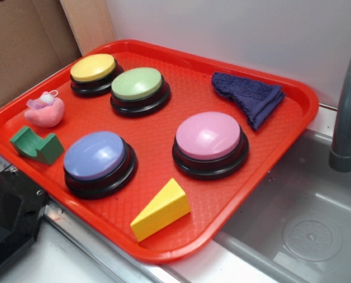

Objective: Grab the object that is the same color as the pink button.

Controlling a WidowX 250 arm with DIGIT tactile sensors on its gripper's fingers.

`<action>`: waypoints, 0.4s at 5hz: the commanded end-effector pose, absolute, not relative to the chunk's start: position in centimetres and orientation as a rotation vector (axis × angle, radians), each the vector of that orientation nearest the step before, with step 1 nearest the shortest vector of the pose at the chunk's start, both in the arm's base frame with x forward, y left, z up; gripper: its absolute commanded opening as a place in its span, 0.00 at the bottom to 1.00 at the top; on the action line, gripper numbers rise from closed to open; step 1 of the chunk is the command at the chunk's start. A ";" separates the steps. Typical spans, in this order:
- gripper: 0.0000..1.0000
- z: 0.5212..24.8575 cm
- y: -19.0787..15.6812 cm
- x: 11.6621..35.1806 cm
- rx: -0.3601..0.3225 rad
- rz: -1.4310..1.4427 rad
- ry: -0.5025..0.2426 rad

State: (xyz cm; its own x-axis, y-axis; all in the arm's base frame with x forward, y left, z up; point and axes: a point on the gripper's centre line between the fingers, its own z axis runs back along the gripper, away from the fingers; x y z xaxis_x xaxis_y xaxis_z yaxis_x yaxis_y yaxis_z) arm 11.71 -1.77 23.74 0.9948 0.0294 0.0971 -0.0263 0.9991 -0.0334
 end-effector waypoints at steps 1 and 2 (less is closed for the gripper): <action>1.00 23.7 -1.8 11.7 -0.032 0.028 -0.098; 1.00 23.4 0.3 12.2 -0.109 0.240 -0.132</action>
State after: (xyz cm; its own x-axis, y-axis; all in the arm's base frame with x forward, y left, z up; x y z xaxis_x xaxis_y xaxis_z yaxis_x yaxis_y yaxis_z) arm 11.99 0.51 22.84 0.9577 0.2703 0.0992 -0.2589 0.9592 -0.1138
